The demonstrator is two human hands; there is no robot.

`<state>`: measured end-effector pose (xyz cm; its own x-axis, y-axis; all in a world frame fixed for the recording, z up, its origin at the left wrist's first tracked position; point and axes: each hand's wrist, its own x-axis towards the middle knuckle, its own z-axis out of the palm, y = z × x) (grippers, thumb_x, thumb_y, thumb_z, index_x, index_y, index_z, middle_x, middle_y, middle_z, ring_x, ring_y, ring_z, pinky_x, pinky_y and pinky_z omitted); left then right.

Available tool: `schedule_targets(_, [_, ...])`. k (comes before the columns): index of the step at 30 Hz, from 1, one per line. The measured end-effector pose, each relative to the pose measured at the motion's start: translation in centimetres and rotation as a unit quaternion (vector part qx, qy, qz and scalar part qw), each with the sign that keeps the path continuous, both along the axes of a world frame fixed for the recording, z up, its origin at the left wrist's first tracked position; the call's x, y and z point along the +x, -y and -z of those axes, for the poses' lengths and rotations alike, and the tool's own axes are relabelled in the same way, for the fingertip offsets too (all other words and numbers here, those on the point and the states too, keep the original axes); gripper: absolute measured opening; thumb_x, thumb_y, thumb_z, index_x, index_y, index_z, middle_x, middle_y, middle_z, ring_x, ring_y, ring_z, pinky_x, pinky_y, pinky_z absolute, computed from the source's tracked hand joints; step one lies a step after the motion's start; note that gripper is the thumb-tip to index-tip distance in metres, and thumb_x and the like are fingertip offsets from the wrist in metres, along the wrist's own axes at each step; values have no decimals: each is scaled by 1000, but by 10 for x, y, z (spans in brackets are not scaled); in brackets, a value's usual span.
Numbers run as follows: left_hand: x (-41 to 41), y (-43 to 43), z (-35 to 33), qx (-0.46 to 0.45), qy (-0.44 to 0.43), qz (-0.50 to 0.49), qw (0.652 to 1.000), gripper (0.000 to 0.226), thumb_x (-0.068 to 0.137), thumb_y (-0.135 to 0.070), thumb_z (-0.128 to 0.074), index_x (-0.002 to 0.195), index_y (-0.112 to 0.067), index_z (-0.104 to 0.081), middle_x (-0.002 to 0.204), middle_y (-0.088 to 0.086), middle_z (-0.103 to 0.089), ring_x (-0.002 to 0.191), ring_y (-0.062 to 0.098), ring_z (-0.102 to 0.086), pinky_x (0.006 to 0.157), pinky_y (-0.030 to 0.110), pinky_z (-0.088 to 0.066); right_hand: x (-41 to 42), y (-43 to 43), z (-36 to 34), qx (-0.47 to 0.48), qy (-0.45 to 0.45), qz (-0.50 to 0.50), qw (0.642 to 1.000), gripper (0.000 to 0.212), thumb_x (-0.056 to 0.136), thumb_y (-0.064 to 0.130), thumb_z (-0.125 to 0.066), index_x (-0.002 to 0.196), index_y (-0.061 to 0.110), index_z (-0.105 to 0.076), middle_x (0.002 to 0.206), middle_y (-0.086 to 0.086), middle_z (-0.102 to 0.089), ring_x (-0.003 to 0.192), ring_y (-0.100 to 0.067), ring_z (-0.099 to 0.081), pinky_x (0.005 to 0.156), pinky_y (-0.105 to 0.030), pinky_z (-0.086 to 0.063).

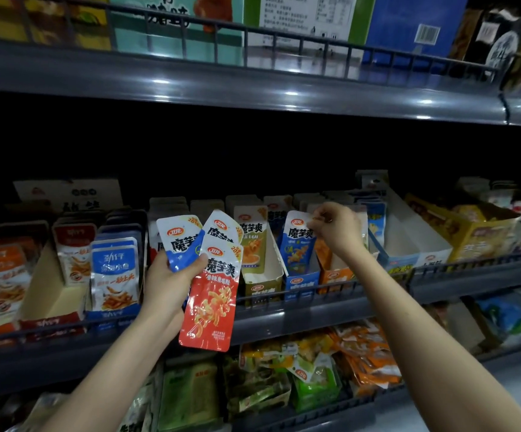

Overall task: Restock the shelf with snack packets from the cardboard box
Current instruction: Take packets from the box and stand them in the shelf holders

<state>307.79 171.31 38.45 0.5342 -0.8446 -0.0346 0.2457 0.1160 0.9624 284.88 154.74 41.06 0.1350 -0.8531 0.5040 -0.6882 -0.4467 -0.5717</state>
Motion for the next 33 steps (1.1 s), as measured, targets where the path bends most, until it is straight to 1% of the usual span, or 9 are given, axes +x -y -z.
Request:
schedule_targets(3, [0,2,0,-8,4,6,1000,22,85,-12,-69,103,-19,-59,100,9,-71,85,28,-70,76,44,-56,11,7,2,-12,59,-19,998,10,86,16,-69,84,6,-66,82,-5,-66,78,-20,-60,69,-36,-46])
schedule_targets(6, [0,4,-3,-14,2,8,1000,20,85,-12,-69,100,-20,-58,98,9,-71,83,27,-70,74,42,-56,24,19,3,-8,90,-33,995,14,86,12,-69,95,1,-68,93,-12,-69,84,-16,-59,69,-26,-41])
schedule_targets(11, [1,6,-5,-23,6,8,1000,19,85,-10,-68,96,-22,-59,97,9,-71,82,27,-69,72,40,-55,38,41,12,23,59,-44,997,24,87,0,-62,110,0,-68,109,-17,-69,105,-29,-62,73,-16,-35])
schedule_targets(14, [1,7,-5,-25,3,4,1000,20,85,-10,-68,96,-22,-58,96,8,-71,80,25,-69,68,37,-54,37,42,16,42,104,-55,992,34,88,-2,-60,121,3,-62,118,-15,-65,114,-28,-57,77,-17,-37])
schedule_targets(18, [1,8,-3,-19,-1,5,1000,21,84,-10,-69,98,-22,-58,99,10,-71,83,27,-69,71,39,-55,32,37,20,80,163,-110,977,40,92,-5,-55,131,0,-53,130,-14,-58,124,-23,-51,92,-18,-40])
schedule_targets(22, [-3,8,0,-15,-5,9,1000,21,84,-9,-68,99,-20,-58,98,9,-70,82,26,-68,66,37,-53,31,33,29,68,158,-109,979,34,93,-1,-55,127,2,-57,125,-12,-61,119,-23,-55,95,-27,-45])
schedule_targets(25, [-4,9,2,-10,-3,10,1000,27,84,-9,-68,108,-15,-58,102,11,-70,84,27,-68,68,38,-54,39,31,32,82,144,-120,979,31,95,0,-50,125,0,-58,123,-13,-62,115,-23,-57,94,-33,-50])
schedule_targets(29, [-3,10,2,-14,-3,8,1000,23,84,-8,-68,102,-17,-58,100,10,-70,84,27,-69,70,39,-54,59,28,29,206,261,-183,925,39,95,-10,-39,131,3,-47,132,-10,-54,115,-18,-52,89,-28,-52])
schedule_targets(33, [-2,7,1,-16,-8,8,1000,27,85,-9,-68,108,-16,-58,101,9,-70,84,27,-69,68,38,-55,57,29,32,266,380,-181,867,50,94,-13,-37,140,6,-39,142,-9,-47,126,-24,-47,96,-37,-50])
